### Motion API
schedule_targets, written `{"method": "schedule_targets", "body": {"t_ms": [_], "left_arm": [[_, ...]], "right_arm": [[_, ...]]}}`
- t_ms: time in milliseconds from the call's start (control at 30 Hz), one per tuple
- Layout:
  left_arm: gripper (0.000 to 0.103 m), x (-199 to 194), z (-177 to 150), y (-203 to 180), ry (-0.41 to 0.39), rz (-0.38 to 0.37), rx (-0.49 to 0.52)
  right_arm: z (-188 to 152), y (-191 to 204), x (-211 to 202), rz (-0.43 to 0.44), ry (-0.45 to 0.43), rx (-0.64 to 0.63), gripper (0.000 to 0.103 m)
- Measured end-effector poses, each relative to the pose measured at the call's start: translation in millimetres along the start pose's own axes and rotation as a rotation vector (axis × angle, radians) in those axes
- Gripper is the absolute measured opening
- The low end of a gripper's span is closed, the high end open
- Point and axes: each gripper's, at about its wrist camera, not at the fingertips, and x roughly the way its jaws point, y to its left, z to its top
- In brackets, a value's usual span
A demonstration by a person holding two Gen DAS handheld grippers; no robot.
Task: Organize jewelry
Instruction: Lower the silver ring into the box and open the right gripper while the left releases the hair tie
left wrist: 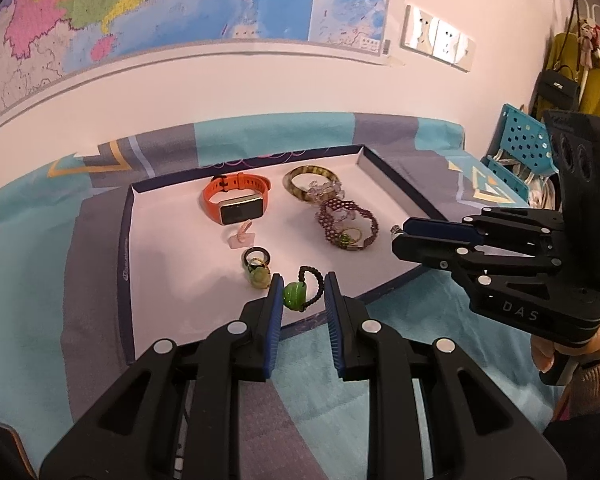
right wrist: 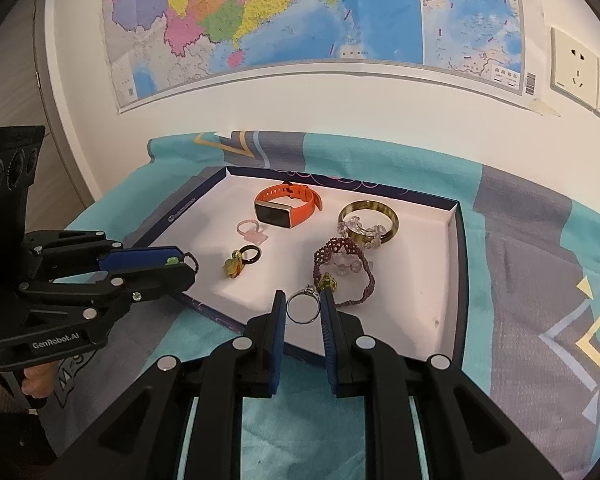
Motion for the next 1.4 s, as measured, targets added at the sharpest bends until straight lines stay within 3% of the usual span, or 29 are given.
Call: {"method": "schedule_targets", "body": {"t_ms": [567, 1033, 1133, 1233, 1300, 1400], "left_arm": [[0.021, 34.3, 0.4, 11.3, 0.062, 0.032, -0.031], [0.023, 41.3, -1.0, 12.1, 0.075, 0.038, -0.037], [0.029, 39.0, -1.2, 12.1, 0.069, 0.038, -0.038], [0.042, 34.0, -2.5, 11.3, 0.057, 0.041, -0.041], [0.044, 29.8, -3.2, 10.9, 0.046, 0.041, -0.041], [0.058, 19.2, -5.9, 10.5, 0.023, 0.051, -0.045]], "right_arm": [[-3.0, -11.3, 44.4, -0.027, 0.086, 0.028, 0.016], [-2.3, -14.2, 48.7, -0.022, 0.095, 0.054, 0.017], [-2.7, -13.9, 48.2, -0.026, 0.095, 0.054, 0.017], [-3.0, -13.9, 47.1, -0.027, 0.093, 0.056, 0.019], [-3.3, -14.1, 44.1, -0.033, 0.085, 0.060, 0.033], [-4.3, -11.5, 34.3, -0.043, 0.062, 0.055, 0.035]]}}
